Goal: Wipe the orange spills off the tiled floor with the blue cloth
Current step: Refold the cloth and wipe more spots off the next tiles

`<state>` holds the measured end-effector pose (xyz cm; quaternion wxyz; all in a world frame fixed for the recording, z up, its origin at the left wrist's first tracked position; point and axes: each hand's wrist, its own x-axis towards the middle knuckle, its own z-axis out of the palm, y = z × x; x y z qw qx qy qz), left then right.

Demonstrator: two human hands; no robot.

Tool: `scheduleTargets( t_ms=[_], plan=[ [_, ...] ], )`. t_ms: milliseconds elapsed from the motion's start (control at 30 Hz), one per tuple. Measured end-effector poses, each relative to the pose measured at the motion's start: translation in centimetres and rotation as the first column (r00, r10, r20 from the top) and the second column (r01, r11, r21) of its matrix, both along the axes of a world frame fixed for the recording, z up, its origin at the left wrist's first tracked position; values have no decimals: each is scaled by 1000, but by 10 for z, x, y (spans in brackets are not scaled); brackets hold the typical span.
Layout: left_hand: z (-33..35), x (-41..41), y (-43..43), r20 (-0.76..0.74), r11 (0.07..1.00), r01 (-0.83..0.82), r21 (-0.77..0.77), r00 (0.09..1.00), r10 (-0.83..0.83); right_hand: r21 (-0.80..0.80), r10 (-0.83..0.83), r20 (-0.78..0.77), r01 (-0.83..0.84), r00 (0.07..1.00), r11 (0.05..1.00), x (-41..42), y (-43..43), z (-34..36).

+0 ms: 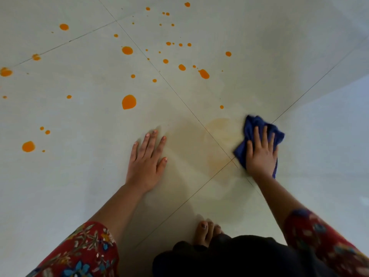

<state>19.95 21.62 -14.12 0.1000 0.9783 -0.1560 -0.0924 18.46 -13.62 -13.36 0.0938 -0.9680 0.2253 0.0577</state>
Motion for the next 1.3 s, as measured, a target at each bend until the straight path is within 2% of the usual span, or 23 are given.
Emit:
scheduleTargets(
  t_ms=[67,100,167,233,267,300,367,433,500,567,633,700,733,800,867,967,1067,1133,1167,1233,1267,1300],
  plan=[
    [1,1,1,-7,1000,-3,-16,1000,3,11,-74,-4,74,997,997,45,6,0],
    [1,1,1,-13,1000,-3,-22,1000,3,23,-57,-3,57,998,998,63,16,1],
    [3,0,0,-20,1000,0,-22,1000,0,33,104,10,-105,994,994,71,44,2],
    [6,0,-1,-26,998,-28,-51,999,27,27,337,-6,-336,942,941,40,63,4],
    [9,0,-4,-31,995,-60,-77,998,58,34,393,-14,-392,920,919,16,62,4],
    [11,1,-9,-35,990,-97,-105,995,94,34,383,-20,-383,923,923,-4,53,4],
    [15,9,-23,-25,983,-122,-139,992,120,8,197,-18,-197,980,980,-14,20,3],
    [18,23,-41,-18,986,-79,-143,997,78,-6,-43,-20,43,999,999,12,-4,1],
    [18,41,-56,-57,992,-34,-125,998,27,9,-178,-17,178,984,984,52,-4,0],
    [15,55,-65,-107,997,6,-79,994,-15,25,-113,-11,113,994,993,73,15,3],
    [10,61,-65,-128,998,23,-56,991,-30,22,136,9,-136,991,990,59,28,3],
    [4,60,-64,-100,999,17,-48,995,-21,10,259,4,-259,966,966,28,21,1],
    [1,60,-65,-77,999,12,-45,997,-16,0,209,-2,-209,978,978,19,9,1],
    [-1,58,-67,-29,999,4,-49,1000,-6,-12,-22,-1,22,1000,1000,29,-18,2],
    [-2,57,-68,9,998,4,-59,1000,-4,-10,-199,-13,199,980,980,63,-34,4],
    [-4,56,-68,35,998,6,-63,999,-4,31,-267,-18,267,964,963,128,-36,7],
    [-4,55,-68,47,999,5,-52,999,-3,30,-130,-16,131,991,991,166,-12,4],
    [-4,56,-68,46,999,7,-51,999,-5,27,121,10,-121,993,992,158,8,4],
    [-3,56,-68,46,998,8,-55,999,-5,27,298,17,-299,954,954,141,16,6],
    [-3,56,-68,43,998,4,-61,999,-1,31,591,-16,-590,807,807,93,14,8],
    [-4,56,-69,42,998,2,-60,999,0,23,644,-33,-643,765,765,73,4,8],
    [-4,55,-68,36,998,1,-56,999,1,4,625,-37,-626,779,780,62,-10,7]
  ],
)
